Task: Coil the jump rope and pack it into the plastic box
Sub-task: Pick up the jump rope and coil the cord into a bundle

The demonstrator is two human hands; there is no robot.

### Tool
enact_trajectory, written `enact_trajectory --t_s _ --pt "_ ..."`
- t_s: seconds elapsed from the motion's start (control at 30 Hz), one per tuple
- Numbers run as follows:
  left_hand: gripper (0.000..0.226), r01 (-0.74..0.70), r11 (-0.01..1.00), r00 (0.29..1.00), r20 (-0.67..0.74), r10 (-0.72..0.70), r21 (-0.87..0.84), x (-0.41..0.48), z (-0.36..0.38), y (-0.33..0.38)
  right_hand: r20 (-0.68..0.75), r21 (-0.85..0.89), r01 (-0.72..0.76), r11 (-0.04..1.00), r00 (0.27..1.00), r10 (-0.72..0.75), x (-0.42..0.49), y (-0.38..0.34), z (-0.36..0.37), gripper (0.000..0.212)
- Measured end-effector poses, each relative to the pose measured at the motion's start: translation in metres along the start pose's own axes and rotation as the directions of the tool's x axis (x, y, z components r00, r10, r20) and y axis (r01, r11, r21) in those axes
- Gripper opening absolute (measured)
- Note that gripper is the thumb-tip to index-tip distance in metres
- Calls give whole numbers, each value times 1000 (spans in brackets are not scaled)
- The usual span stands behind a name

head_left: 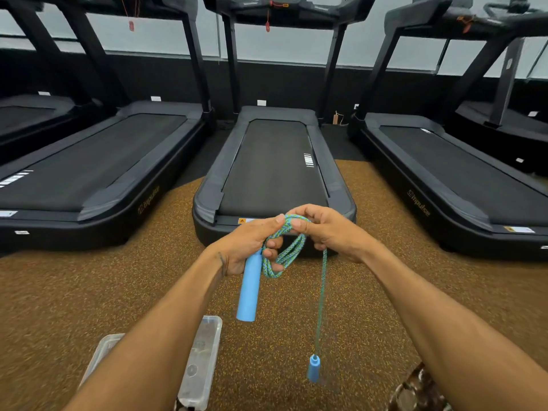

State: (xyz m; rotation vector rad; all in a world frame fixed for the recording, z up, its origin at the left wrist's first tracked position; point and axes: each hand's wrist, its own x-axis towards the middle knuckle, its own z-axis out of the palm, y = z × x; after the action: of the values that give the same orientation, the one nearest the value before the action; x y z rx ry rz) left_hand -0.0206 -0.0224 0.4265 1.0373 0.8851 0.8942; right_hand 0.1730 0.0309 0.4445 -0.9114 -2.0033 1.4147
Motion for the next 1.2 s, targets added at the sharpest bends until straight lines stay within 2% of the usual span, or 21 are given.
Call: enact_trajectory --t_s 0.1,0.27,0.47,0.63,0.8,1.03,1.2 --pt "30 25 1000 999 -24 -25 -3 1 0 0 -14 -56 18 998 1000 -19 -1 0 1 24" --pt "48 84 996 994 65 -86 32 -3 7 4 -84 -37 34 999 996 -37 5 -3 4 20" --pt "40 26 999 992 127 -22 -33 -6 7 4 -91 172 24 985 996 -8 4 -3 2 19" --pt "33 -18 996 986 163 33 -92 -3 8 -1 -88 406 -6 914 995 45 5 -2 5 18" --pt "31 -27 990 983 176 52 -142 1 4 -7 -92 466 -23 884 993 74 4 2 10 21" --pt "37 -87 977 985 129 113 -193 0 8 2 -176 445 -53 894 974 145 3 19 17 28" --pt "40 -147 959 985 57 165 -244 1 6 12 -134 212 -147 966 975 177 -8 52 28 33"
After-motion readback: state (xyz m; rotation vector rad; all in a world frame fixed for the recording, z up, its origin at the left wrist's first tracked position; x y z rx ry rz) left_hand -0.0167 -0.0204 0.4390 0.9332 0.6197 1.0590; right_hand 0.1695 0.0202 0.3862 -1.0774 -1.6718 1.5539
